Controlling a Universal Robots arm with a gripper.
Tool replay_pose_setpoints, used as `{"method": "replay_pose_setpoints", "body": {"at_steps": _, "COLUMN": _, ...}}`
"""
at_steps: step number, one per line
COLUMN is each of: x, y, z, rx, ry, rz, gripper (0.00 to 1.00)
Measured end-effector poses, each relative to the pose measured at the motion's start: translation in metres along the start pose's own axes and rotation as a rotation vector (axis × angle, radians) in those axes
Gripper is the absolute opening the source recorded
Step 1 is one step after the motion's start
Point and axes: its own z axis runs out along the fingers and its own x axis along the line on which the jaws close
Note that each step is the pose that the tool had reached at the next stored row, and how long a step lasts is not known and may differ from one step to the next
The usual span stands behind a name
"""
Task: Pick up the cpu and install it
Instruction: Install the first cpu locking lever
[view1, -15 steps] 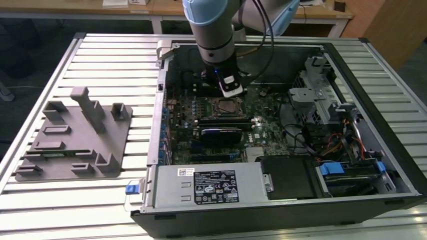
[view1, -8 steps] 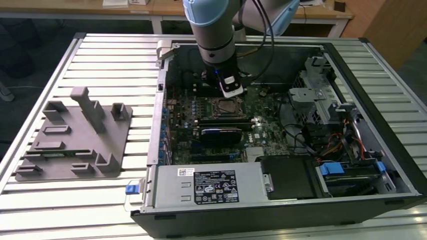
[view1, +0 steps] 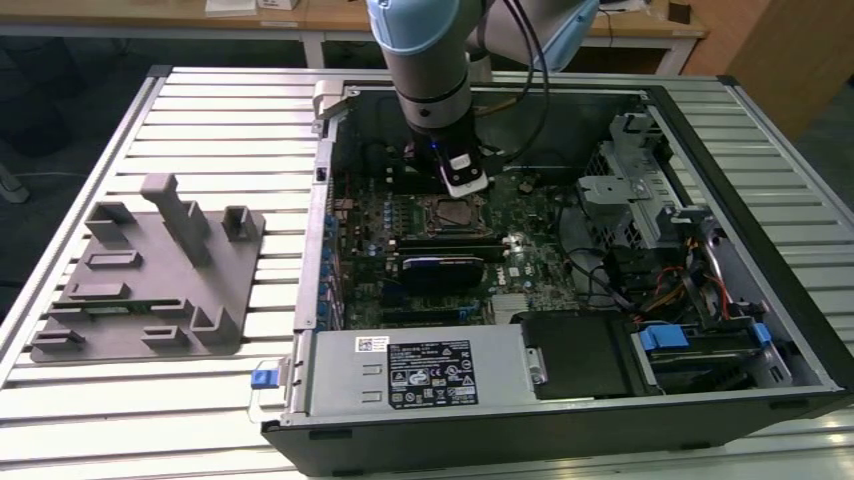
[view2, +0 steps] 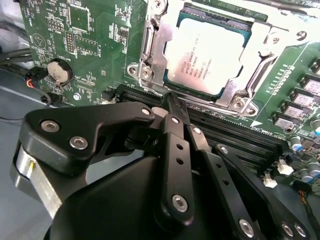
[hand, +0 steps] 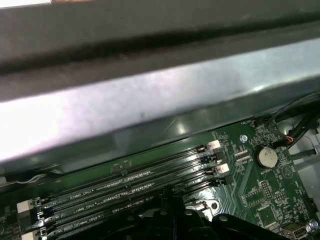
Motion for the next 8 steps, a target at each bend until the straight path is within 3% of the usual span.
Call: {"method": "replay_pose_setpoints", "body": {"at_steps": 8, "x": -0.0006, "y": -0.0008, "z": 0.0002, "rx": 0.0002, "ry": 0.0002, "rz": -0.001, "gripper": 0.11}}
